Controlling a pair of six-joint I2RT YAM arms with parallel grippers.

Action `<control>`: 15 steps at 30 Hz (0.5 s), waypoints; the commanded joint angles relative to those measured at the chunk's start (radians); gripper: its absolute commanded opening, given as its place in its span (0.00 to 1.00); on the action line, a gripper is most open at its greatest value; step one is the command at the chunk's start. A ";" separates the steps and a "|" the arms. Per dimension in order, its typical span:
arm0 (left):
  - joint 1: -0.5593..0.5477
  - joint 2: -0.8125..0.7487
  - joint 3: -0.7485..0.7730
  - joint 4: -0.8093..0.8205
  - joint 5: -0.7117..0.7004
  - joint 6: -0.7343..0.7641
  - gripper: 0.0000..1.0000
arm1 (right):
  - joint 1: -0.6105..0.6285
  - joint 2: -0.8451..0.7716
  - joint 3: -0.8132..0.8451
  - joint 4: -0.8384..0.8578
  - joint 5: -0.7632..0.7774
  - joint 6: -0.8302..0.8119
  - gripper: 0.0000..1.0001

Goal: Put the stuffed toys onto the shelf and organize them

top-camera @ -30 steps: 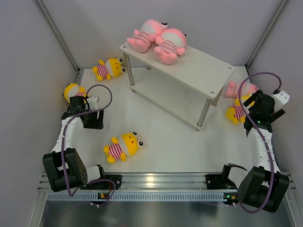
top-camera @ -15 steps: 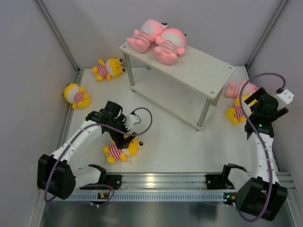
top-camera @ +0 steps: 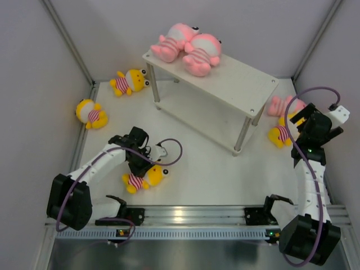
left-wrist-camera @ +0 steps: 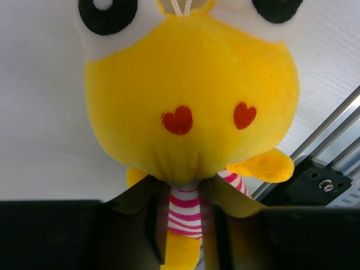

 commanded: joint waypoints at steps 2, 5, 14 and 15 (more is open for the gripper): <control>-0.001 -0.015 0.007 -0.008 0.022 0.010 0.18 | -0.008 -0.028 0.064 0.020 -0.011 -0.008 0.99; -0.001 -0.030 0.020 0.003 0.008 -0.013 0.00 | -0.008 -0.025 0.068 0.012 -0.028 -0.011 0.99; 0.083 -0.041 0.167 0.084 -0.046 -0.168 0.00 | -0.008 -0.038 0.186 -0.033 -0.169 -0.019 0.99; 0.100 -0.036 0.195 0.078 -0.038 -0.183 0.00 | -0.008 -0.044 0.203 -0.028 -0.213 -0.024 0.98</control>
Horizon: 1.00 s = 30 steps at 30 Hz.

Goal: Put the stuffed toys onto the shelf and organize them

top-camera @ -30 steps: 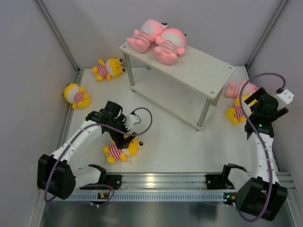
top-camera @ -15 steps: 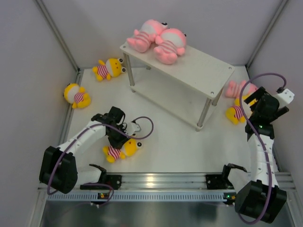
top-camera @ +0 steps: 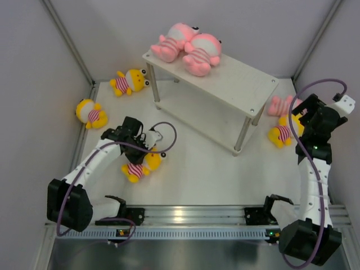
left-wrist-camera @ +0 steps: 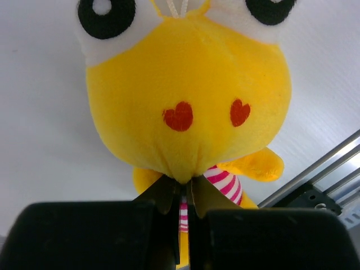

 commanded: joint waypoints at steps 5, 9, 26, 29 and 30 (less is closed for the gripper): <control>0.174 0.082 0.375 -0.077 0.096 -0.221 0.00 | 0.080 -0.054 0.294 0.066 -0.364 -0.152 0.85; 0.266 0.142 0.465 -0.132 0.184 -0.282 0.00 | 0.385 -0.020 0.459 0.060 -0.392 -0.431 0.82; 0.332 0.134 0.426 -0.132 0.234 -0.304 0.00 | 1.517 0.682 0.637 -0.003 -0.466 -1.071 0.83; 0.334 0.134 0.426 -0.129 0.245 -0.302 0.00 | 1.544 0.791 0.674 0.040 -0.389 -1.056 0.83; 0.361 0.136 0.426 -0.131 0.248 -0.302 0.00 | 1.546 0.816 0.681 0.046 -0.378 -1.056 0.83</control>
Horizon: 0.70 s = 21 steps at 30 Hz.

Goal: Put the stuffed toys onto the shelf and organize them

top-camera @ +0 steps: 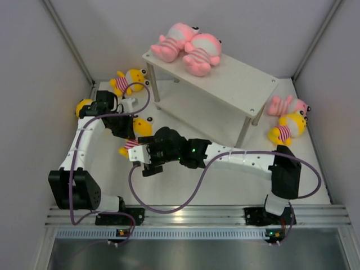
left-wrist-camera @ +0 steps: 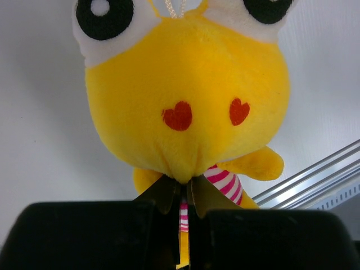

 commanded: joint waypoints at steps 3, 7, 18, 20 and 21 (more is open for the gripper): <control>0.036 -0.036 0.001 -0.007 0.040 -0.008 0.00 | 0.018 0.095 0.122 0.109 0.061 -0.008 0.82; 0.040 -0.034 0.000 -0.008 0.058 -0.007 0.00 | 0.019 0.179 0.140 0.159 0.136 0.034 0.76; 0.082 -0.043 0.006 -0.008 0.141 -0.016 0.00 | 0.018 0.377 0.272 0.175 0.300 0.127 0.21; 0.086 -0.045 0.004 -0.008 0.137 -0.010 0.00 | 0.018 0.383 0.278 0.172 0.348 0.135 0.00; 0.088 -0.045 0.004 -0.007 0.130 -0.010 0.02 | 0.016 0.376 0.274 0.167 0.355 0.135 0.00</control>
